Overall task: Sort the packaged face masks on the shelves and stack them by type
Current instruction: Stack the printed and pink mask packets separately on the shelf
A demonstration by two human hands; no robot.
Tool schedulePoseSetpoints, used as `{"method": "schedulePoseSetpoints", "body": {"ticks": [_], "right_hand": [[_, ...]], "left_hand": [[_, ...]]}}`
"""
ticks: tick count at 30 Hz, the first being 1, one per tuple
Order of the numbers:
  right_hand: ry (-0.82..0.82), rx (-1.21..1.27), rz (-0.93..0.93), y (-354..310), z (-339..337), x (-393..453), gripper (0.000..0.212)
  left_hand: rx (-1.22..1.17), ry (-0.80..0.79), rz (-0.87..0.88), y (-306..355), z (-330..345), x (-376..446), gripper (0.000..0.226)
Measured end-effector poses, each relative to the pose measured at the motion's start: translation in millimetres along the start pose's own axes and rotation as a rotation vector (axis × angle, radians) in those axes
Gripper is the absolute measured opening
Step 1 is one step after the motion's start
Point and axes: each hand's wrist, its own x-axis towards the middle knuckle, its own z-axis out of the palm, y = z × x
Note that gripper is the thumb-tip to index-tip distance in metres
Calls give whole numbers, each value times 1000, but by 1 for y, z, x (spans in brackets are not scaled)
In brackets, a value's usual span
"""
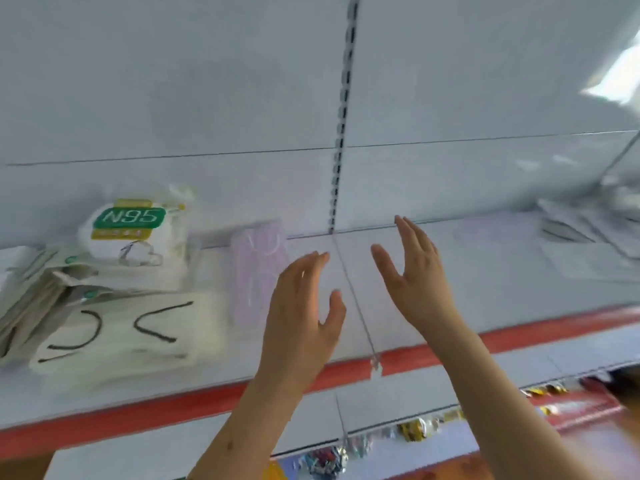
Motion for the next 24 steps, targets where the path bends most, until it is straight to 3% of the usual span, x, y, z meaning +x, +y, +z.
{"method": "schedulePoseSetpoints", "body": {"ticks": [5, 9, 18, 22, 24], "right_hand": [[184, -69, 175, 95, -92, 20, 65], [266, -86, 291, 173, -158, 34, 57], [177, -237, 463, 390, -281, 80, 65], [86, -299, 444, 450, -293, 104, 89], [60, -336, 432, 466, -289, 122, 91]], "left_hand": [[-56, -271, 108, 80, 100, 4, 51], [-55, -382, 154, 134, 169, 17, 48], [-94, -395, 14, 242, 356, 84, 41], [-98, -371, -35, 273, 408, 114, 36], [-114, -351, -59, 283, 424, 124, 33]]}}
